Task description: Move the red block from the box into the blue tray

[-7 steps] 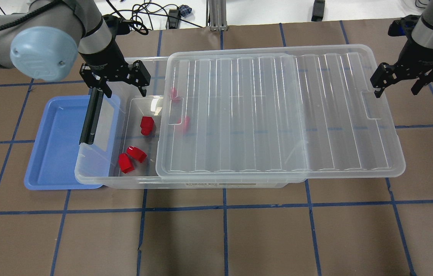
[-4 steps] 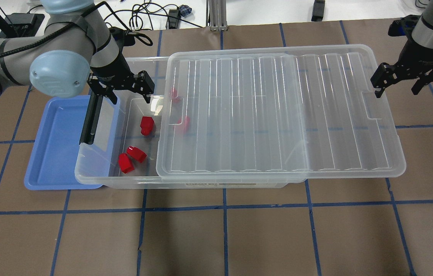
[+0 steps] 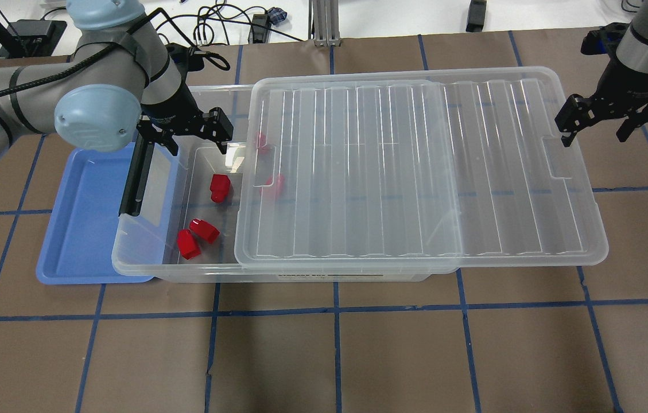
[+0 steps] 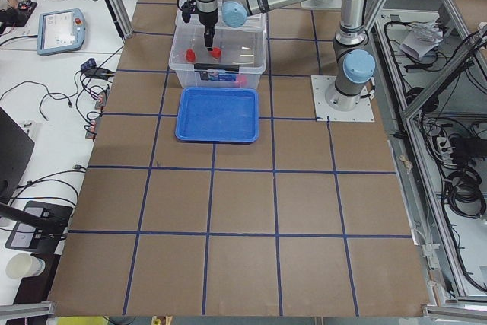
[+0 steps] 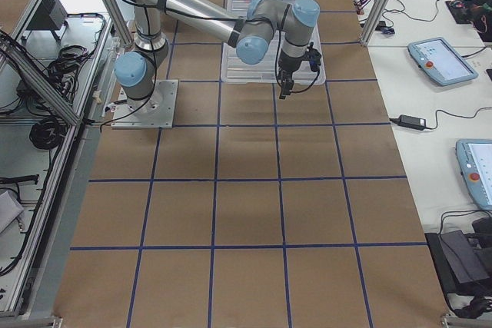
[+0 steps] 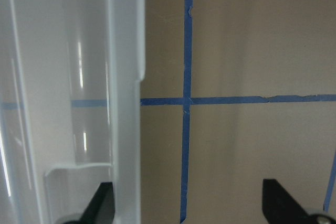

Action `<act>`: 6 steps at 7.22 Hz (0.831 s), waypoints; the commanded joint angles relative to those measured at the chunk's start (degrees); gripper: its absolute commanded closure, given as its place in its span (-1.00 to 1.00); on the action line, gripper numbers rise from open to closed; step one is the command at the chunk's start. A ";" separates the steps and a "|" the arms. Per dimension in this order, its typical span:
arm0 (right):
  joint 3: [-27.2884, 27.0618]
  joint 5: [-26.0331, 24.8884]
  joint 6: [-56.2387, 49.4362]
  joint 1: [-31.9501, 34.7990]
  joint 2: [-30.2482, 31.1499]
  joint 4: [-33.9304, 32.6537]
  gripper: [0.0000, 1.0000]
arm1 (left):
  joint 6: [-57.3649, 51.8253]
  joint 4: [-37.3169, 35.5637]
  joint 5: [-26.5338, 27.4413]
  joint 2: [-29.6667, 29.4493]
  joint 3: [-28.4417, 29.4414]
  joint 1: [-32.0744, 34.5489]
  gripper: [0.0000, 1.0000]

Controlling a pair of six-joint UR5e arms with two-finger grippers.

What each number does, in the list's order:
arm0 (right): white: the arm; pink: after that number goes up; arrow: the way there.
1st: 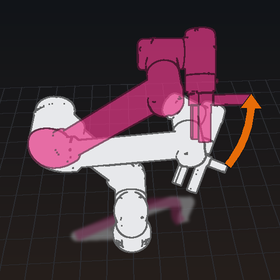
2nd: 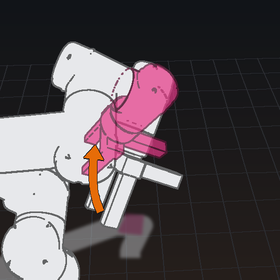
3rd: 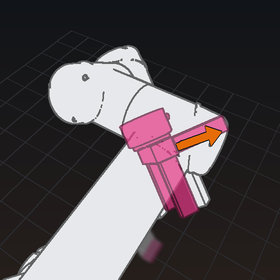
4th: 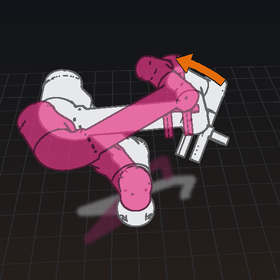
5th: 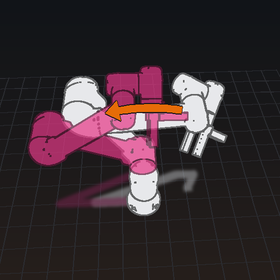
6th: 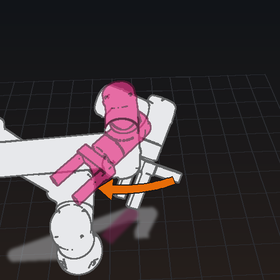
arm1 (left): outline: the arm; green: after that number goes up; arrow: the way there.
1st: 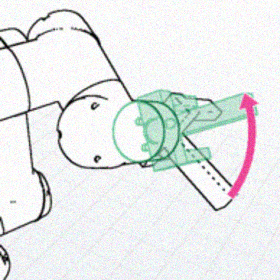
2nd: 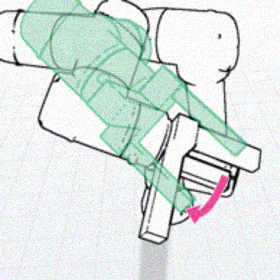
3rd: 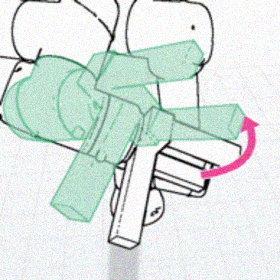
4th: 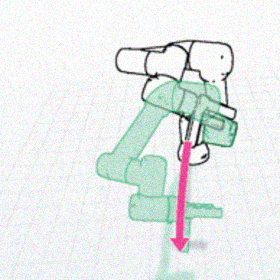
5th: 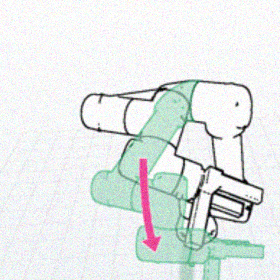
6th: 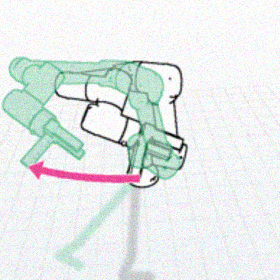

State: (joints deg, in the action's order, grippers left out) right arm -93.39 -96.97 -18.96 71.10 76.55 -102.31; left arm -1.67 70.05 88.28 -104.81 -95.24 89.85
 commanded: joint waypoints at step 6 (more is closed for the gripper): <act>0.05 -0.15 -0.02 0.00 0.00 0.09 -1.00 | -0.43 -2.99 2.25 -2.32 -0.20 -0.12 -1.00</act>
State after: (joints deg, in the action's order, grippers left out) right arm -93.28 -97.10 -18.95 71.11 76.55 -102.25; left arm -1.55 67.51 90.30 -106.64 -95.38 89.95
